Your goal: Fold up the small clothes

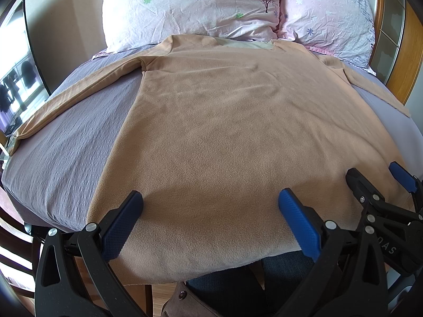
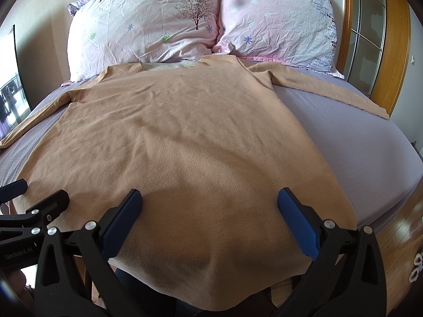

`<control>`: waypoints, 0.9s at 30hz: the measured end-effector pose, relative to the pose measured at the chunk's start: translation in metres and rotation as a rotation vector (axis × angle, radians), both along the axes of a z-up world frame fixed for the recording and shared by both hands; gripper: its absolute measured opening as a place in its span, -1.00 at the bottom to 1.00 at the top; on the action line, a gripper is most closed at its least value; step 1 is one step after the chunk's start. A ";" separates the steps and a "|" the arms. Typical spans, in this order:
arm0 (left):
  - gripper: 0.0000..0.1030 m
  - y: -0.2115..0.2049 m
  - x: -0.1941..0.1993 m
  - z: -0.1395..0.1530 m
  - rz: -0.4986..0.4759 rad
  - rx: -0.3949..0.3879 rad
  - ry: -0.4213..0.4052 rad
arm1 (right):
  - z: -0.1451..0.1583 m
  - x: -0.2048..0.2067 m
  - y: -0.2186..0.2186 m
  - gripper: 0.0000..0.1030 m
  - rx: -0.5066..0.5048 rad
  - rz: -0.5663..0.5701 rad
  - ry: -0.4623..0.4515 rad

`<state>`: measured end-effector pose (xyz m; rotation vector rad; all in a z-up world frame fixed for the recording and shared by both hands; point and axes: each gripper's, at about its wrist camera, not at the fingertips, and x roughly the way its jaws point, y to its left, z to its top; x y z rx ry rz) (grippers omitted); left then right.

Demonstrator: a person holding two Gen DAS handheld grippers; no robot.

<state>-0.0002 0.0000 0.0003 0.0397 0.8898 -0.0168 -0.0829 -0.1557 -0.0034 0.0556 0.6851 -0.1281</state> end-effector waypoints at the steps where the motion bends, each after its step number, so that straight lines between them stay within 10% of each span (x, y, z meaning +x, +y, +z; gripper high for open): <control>1: 0.97 0.000 0.000 0.000 0.000 0.000 0.000 | 0.000 0.000 0.000 0.97 0.000 0.000 0.000; 27: 0.97 0.000 0.002 0.000 -0.001 -0.001 0.011 | -0.001 -0.004 -0.003 0.97 -0.002 0.006 -0.029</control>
